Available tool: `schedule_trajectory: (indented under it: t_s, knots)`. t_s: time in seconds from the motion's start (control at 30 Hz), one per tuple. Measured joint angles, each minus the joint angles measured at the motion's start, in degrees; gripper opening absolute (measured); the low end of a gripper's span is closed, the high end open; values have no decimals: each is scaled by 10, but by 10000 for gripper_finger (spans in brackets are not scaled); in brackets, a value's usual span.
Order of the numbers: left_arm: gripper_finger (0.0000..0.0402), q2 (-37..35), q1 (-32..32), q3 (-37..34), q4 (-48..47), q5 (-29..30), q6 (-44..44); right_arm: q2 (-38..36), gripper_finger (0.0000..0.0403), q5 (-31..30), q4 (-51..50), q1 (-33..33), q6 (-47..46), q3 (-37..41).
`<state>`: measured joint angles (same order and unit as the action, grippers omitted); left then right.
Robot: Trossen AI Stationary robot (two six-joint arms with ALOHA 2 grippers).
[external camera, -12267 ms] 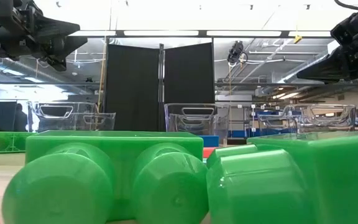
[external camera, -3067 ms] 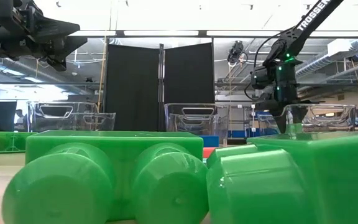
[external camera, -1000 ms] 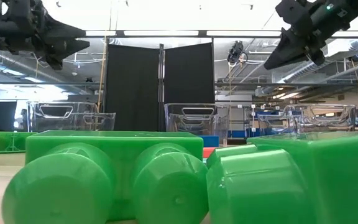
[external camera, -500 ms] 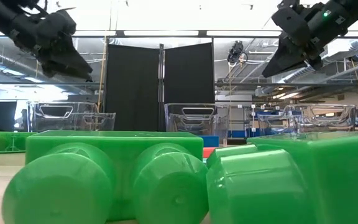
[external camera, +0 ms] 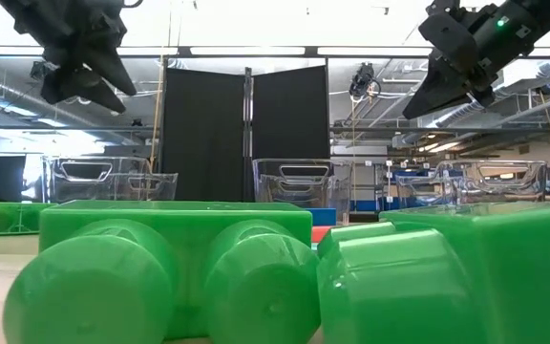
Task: Sort blocks by size
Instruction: Put the red 1 stud game piece into the left transparent bin
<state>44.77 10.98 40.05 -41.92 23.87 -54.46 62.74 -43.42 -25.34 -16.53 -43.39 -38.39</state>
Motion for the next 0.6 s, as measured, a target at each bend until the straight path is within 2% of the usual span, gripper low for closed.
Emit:
schedule_trajectory:
  t_s: [0.4,0.6]
  knots:
    - [193,146,184,21,-15,13,-225,0,16,15,0,0,33,0]
    - [193,238,252,59,-18,-19,-298,0,23,30,0,0,49,0]
